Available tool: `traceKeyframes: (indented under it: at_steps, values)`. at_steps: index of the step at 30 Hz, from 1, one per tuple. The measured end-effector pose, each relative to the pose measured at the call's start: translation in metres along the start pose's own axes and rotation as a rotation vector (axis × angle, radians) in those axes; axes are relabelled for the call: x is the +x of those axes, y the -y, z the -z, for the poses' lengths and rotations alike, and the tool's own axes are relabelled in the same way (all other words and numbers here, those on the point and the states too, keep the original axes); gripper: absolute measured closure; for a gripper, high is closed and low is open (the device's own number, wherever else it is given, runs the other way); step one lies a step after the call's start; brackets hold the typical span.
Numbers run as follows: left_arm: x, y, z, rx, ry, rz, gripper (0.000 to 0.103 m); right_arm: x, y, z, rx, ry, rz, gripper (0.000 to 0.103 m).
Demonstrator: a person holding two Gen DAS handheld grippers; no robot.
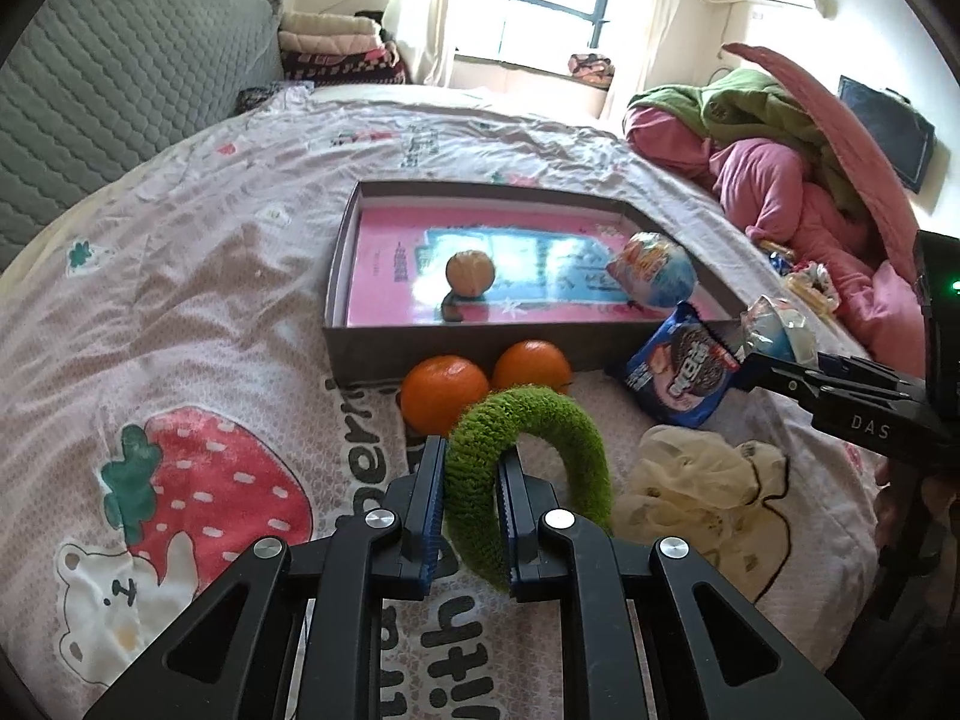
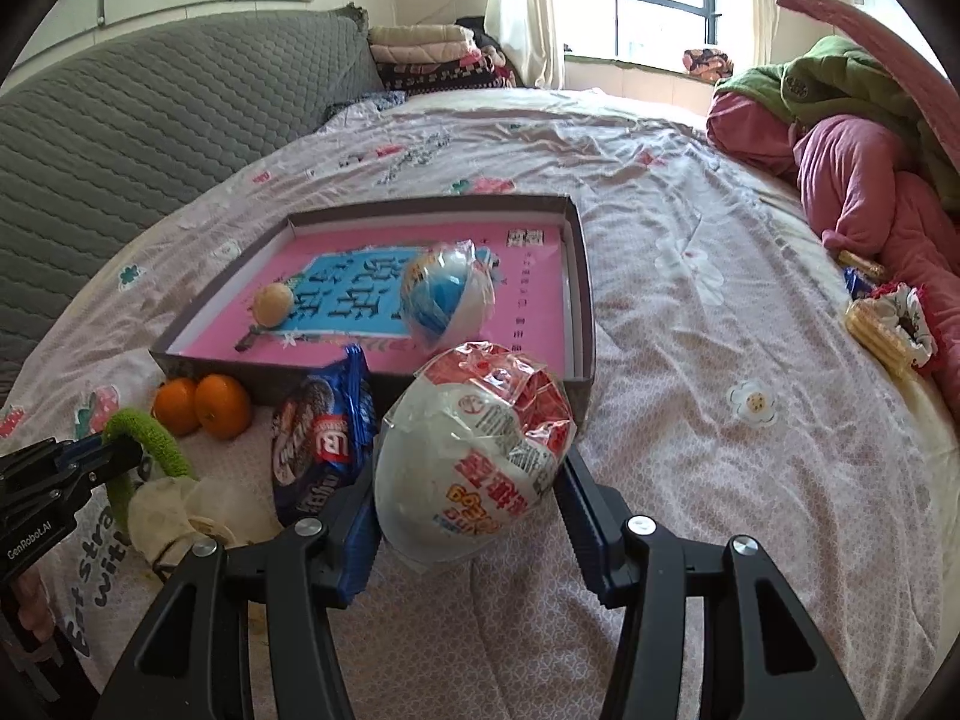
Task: Organize objects
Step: 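Lift the white egg package with the right tool while the left lifts the green ring toward the box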
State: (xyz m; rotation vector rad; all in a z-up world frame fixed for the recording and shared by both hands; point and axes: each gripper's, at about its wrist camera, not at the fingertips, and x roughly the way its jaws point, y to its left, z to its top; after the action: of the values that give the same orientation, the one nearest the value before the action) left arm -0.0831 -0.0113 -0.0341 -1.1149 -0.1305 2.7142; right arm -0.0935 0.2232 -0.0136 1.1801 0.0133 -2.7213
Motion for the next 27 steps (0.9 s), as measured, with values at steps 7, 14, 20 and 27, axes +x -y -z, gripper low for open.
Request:
traceKeyframes:
  at_steps: [7,14,20,27]
  values:
    - [-0.014,0.006,-0.003,0.024,0.062,-0.006,0.087,-0.01,-0.003,-0.004,-0.004,0.048,-0.019,0.049]
    - [-0.019,0.007,-0.005,0.039,0.081,-0.004,0.087,-0.021,-0.009,-0.006,-0.021,0.102,-0.025,0.049]
    - [-0.022,0.008,-0.006,0.047,0.096,-0.007,0.087,-0.027,-0.01,-0.007,-0.023,0.127,-0.035,0.049]
    - [-0.022,0.01,-0.005,0.05,0.088,-0.005,0.087,-0.038,-0.013,-0.009,-0.023,0.171,-0.045,0.049]
